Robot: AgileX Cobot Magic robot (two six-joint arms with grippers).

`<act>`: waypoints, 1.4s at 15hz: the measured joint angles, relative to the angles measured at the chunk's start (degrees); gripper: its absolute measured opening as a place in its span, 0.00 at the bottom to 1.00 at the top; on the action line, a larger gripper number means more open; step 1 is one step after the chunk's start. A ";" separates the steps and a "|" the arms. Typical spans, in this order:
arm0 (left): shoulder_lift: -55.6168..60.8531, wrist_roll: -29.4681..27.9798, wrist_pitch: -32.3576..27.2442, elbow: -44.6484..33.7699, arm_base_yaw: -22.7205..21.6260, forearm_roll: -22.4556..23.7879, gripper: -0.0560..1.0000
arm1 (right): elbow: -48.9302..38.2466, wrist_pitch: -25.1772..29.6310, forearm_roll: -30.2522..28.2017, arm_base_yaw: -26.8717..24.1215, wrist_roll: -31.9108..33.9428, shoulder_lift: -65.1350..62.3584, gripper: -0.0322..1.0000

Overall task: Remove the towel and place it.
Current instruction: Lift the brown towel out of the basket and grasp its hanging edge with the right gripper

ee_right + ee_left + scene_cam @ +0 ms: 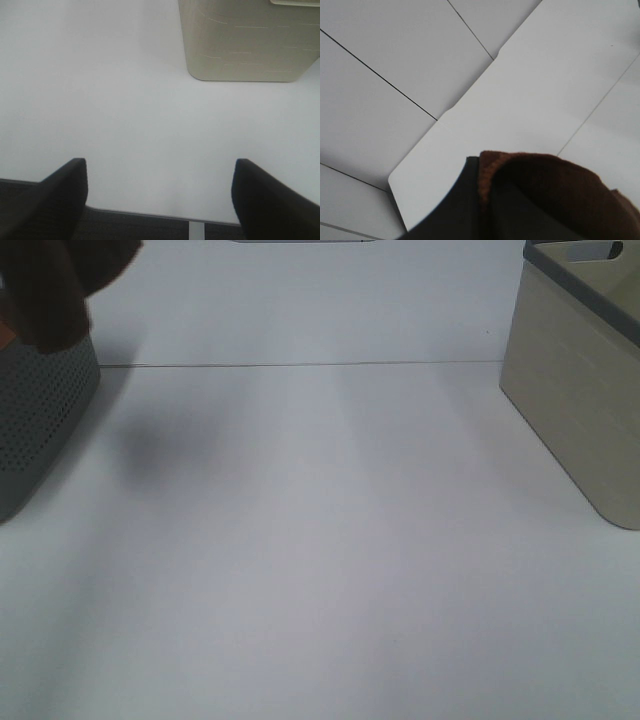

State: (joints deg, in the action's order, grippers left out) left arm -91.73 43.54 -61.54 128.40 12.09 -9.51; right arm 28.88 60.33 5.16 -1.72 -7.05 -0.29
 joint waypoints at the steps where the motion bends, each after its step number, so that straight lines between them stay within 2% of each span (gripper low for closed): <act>1: -0.69 -0.11 -1.60 0.00 0.23 -0.06 0.05 | 0.00 0.00 0.06 0.00 -0.06 0.00 0.71; 3: -3.84 -0.29 -6.70 0.00 1.78 0.00 0.05 | 0.29 -0.40 0.40 0.00 -0.34 0.92 0.71; 5: -6.76 0.46 -8.42 0.00 3.90 0.11 0.05 | 1.32 -3.32 2.81 0.00 -2.23 4.64 0.71; 7: -8.59 0.57 -8.59 0.00 4.98 0.11 0.05 | 1.72 -7.56 6.82 0.00 -5.04 8.48 0.71; 10: -10.66 -2.12 -8.59 0.00 6.47 0.34 0.05 | 1.83 -16.96 17.42 0.00 -11.46 16.67 0.71; 13: -12.26 -6.76 -8.59 0.00 9.17 0.74 0.05 | 1.95 -26.81 29.51 0.00 -24.35 27.04 0.71; 15: -13.29 -9.22 -8.54 0.00 11.63 1.78 0.05 | 1.95 -30.42 38.62 0.00 -34.38 33.75 0.71; 16: -13.58 -9.97 -8.48 0.00 12.32 2.35 0.05 | 1.95 -31.11 41.25 0.00 -37.30 35.52 0.71; 18: -14.90 -11.00 -7.45 0.00 14.84 3.27 0.05 | 1.95 -33.86 51.74 0.00 -48.99 42.06 0.71; 20: -16.04 -11.29 -4.41 0.00 16.90 3.21 0.05 | 1.95 -35.92 64.92 1.43 -63.08 48.99 0.71; 21: -16.16 -11.34 -2.64 0.00 17.82 2.29 0.05 | 1.95 -37.07 78.90 6.42 -78.78 55.52 0.71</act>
State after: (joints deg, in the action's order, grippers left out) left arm -107.89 32.20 -64.17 128.40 29.91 -7.22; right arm 30.83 23.26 84.05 4.70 -85.83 55.23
